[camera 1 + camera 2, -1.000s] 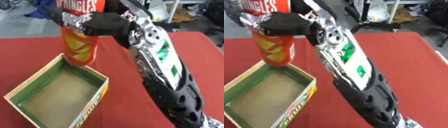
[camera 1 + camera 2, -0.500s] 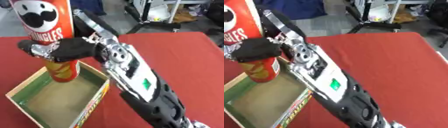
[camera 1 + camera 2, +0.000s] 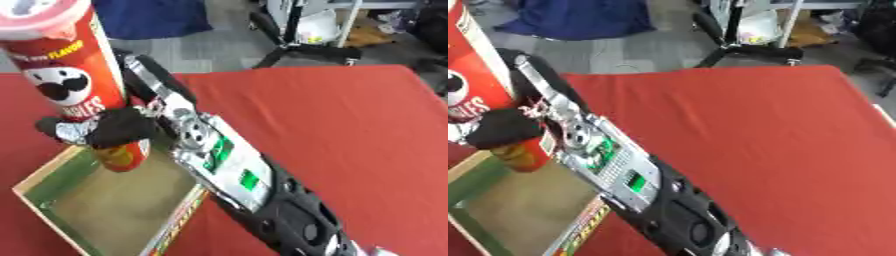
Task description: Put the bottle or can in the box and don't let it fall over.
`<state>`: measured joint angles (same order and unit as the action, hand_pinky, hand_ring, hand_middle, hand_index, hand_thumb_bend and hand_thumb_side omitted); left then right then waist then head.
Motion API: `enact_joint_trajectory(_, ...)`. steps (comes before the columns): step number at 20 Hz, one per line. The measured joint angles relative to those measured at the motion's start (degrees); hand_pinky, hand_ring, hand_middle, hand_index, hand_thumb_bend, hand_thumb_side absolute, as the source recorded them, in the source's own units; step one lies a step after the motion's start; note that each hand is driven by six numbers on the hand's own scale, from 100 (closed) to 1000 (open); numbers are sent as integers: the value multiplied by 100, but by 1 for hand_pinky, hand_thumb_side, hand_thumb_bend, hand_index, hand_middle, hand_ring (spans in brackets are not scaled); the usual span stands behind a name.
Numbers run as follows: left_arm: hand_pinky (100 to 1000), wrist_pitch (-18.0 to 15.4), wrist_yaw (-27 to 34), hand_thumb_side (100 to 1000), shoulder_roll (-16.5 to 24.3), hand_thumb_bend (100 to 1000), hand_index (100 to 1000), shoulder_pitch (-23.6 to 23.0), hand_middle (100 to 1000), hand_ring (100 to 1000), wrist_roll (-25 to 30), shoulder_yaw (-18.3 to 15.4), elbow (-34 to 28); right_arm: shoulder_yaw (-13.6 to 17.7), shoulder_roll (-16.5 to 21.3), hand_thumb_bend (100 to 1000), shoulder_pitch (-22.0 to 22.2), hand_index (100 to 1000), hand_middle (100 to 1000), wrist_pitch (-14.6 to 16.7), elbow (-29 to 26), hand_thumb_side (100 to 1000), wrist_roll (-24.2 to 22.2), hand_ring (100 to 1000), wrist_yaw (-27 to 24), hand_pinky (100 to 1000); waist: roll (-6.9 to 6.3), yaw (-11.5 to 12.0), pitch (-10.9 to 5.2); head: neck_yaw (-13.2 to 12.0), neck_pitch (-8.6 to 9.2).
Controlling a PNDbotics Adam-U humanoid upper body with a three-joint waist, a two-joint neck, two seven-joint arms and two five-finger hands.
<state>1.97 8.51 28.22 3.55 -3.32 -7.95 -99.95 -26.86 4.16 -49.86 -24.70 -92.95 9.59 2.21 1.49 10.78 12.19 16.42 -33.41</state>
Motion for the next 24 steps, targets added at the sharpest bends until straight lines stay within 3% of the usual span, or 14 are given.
enact_joint_trajectory(1, 870, 0, 0, 938, 0, 107, 806, 0, 826, 896, 0, 0, 0, 1, -6, 533, 1, 492, 567, 39, 63, 100, -4, 906, 37, 799, 0, -1, 0, 0, 1)
enact_joint_trajectory(3, 870, 1, 0, 939, 0, 107, 806, -1, 826, 896, 1, 0, 0, 2, -30, 588, 4, 585, 699, 105, 169, 100, -31, 939, 96, 805, 0, -6, 0, 0, 2)
enact_joint_trajectory(4, 870, 2, 0, 939, 0, 107, 806, -1, 826, 896, 2, 0, 0, -1, -37, 707, 10, 800, 887, 141, 212, 110, -78, 1000, 118, 824, -1, -8, 1, 0, 2)
enact_joint_trajectory(5, 870, 2, 0, 939, 0, 107, 806, -2, 826, 896, 2, 0, 0, -10, -37, 780, 17, 872, 931, 176, 242, 180, -162, 1000, 155, 833, -1, -9, 1, 0, 3)
enact_joint_trajectory(6, 870, 2, 0, 939, 0, 107, 806, -2, 826, 896, 2, 0, 0, -36, -37, 722, 18, 975, 997, 224, 264, 401, -304, 1000, 219, 853, -2, -12, 1, 0, 3)
enact_joint_trajectory(8, 870, 3, 0, 939, 0, 107, 806, -3, 826, 896, 3, 0, 0, -75, -37, 674, 18, 1000, 1000, 339, 295, 622, -687, 1000, 456, 883, -4, -15, 1, -1, 3)
enact_joint_trajectory(10, 870, 3, 0, 939, 0, 108, 806, -5, 826, 896, 3, 0, 0, -71, -35, 670, 19, 1000, 1000, 444, 322, 670, -1051, 1000, 748, 888, -10, -20, 1, -9, 4)
enact_joint_trajectory(12, 870, 3, 0, 940, 0, 107, 806, -10, 825, 896, 3, 0, 0, -53, -36, 667, 22, 1000, 1000, 515, 344, 673, -1309, 1000, 991, 883, -15, -23, 1, -13, 4)
enact_joint_trajectory(19, 871, 3, 0, 939, 0, 108, 806, -33, 824, 895, 3, 0, 0, 121, -36, 708, 26, 1000, 1000, 522, 331, 497, -1419, 1000, 1176, 840, -20, -53, 1, -23, 23)
enact_joint_trajectory(22, 871, 3, 0, 940, 0, 107, 806, -51, 824, 895, 3, -1, 0, 222, -34, 743, 41, 938, 904, 397, 254, 367, -1255, 976, 1062, 771, -35, -70, 0, -40, 24)
enact_joint_trajectory(24, 871, 3, 0, 939, -1, 107, 807, -52, 824, 895, 3, -1, 0, 301, -19, 739, 49, 916, 883, 284, 179, 326, -1095, 952, 895, 758, -40, -90, 0, -50, 24)
